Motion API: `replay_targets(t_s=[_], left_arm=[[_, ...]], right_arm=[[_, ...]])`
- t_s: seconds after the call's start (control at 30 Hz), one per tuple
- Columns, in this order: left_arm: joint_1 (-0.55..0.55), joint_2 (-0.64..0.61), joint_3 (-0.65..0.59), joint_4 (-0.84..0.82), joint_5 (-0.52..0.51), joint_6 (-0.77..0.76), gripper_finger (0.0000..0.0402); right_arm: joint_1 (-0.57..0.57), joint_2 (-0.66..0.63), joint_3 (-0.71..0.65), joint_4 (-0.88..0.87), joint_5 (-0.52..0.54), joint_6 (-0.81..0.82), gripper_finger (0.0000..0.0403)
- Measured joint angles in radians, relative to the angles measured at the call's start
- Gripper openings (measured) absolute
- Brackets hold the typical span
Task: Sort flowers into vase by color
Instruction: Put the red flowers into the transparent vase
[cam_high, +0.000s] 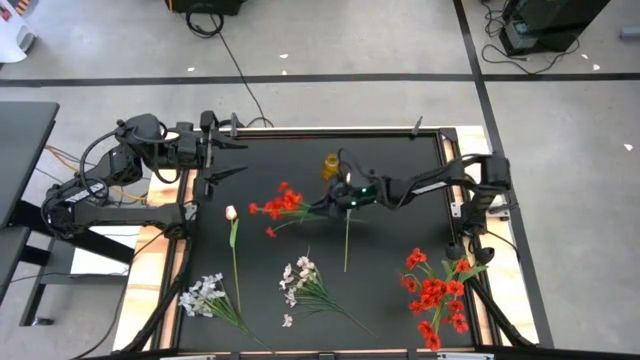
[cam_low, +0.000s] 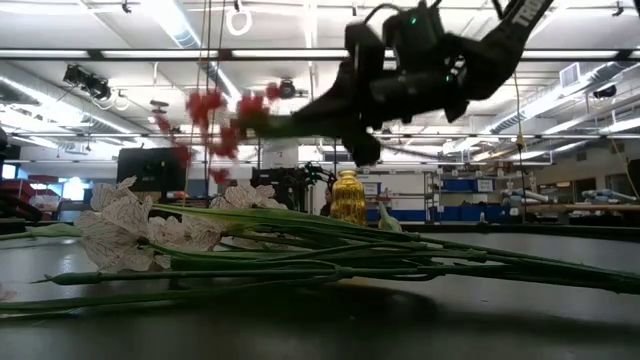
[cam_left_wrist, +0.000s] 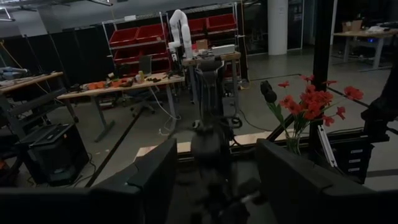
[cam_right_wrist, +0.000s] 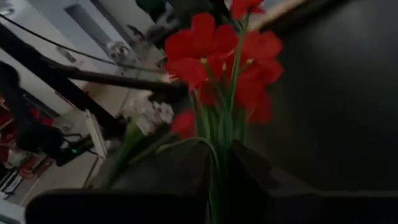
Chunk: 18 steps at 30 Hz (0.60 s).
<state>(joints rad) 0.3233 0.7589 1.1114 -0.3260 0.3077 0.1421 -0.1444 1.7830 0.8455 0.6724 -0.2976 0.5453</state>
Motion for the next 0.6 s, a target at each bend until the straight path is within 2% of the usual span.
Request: replay_targets(t_s=[0.13, 0.27, 0.43, 0.5, 0.6], left_arm=[[0.000, 0.000, 0.000, 0.000, 0.000, 0.000, 0.0224], [0.000, 0.000, 0.000, 0.000, 0.000, 0.000, 0.0224], [0.000, 0.000, 0.000, 0.000, 0.000, 0.000, 0.0224], [0.000, 0.000, 0.000, 0.000, 0.000, 0.000, 0.0224], [0.000, 0.000, 0.000, 0.000, 0.000, 0.000, 0.0224]], right_arm=[[0.000, 0.033, 0.001, -0.076, 0.009, 0.014, 0.0093], [0.004, 0.024, 0.002, -0.230, 0.025, 0.005, 0.0120], [0.004, 0.005, 0.046, -0.492, 0.010, -0.081, 0.0163], [0.011, 0.005, 0.091, -0.608, -0.019, -0.124, 0.0181], [0.039, 0.005, 0.184, -0.803, -0.006, -0.207, 0.0209]])
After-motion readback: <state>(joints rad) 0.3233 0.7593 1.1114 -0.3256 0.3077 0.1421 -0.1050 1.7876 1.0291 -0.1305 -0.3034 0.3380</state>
